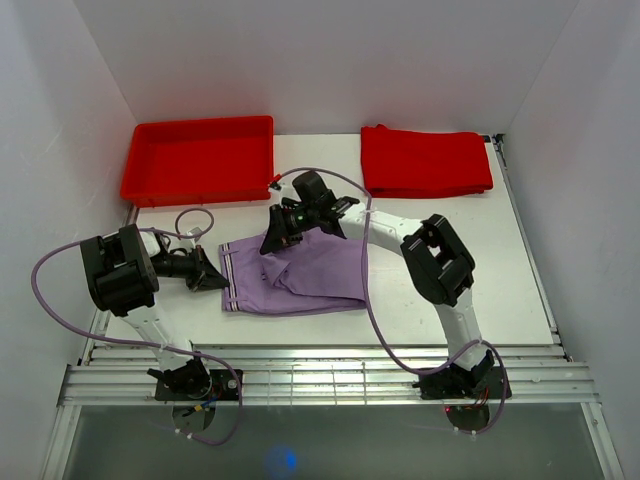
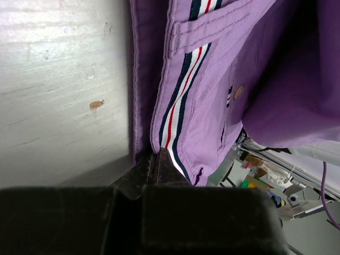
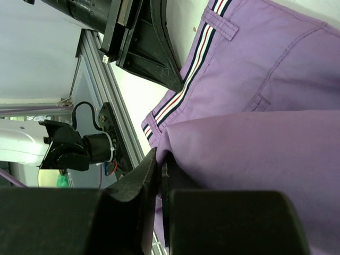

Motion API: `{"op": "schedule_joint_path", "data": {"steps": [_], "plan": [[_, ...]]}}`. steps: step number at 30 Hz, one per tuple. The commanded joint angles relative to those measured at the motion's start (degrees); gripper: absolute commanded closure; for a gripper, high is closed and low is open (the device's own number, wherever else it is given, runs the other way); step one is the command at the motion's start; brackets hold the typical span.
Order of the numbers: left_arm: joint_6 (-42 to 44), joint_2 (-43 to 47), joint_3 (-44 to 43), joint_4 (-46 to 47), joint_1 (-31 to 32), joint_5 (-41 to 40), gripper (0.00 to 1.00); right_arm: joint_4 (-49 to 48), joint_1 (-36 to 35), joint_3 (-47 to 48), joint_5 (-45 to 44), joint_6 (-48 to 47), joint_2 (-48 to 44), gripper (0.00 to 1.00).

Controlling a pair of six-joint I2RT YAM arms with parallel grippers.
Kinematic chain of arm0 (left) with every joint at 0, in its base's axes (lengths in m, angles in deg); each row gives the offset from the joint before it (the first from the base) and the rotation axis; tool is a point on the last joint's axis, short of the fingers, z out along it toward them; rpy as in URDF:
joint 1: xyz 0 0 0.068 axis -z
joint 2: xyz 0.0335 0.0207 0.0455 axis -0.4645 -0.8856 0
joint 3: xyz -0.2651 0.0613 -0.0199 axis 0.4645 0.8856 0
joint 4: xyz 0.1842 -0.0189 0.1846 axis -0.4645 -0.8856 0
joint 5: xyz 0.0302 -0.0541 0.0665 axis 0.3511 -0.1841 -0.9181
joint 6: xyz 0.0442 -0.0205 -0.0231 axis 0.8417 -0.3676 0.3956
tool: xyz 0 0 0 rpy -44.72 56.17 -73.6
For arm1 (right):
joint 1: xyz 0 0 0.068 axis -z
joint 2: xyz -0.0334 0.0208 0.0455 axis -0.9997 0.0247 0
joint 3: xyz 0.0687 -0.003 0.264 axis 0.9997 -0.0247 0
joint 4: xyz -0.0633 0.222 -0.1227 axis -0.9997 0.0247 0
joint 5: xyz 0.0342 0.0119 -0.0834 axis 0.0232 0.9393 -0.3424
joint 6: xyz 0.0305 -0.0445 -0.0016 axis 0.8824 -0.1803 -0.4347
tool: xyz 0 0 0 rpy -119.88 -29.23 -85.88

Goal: Fold and stack the trousers
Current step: Fold the trousers

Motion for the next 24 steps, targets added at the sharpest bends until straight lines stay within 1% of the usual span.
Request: {"op": "schedule_joint_path", "data": {"steps": [1,12,24], "plan": [[1.05,0.61,0.29,2.04,0.33,-2.62,1.0,-5.26,-1.11,4.14,1.07,2.58,0.71,0.92],[0.18,1.58,0.46,2.65,0.25,-4.11,1.0,-10.62,-4.1,6.08,4.58,7.85,4.58,0.92],[-0.09,1.49,0.38,2.74,0.33,-4.55,1.0,-14.93,-6.65,6.52,6.34,13.38,7.13,0.92]]}}
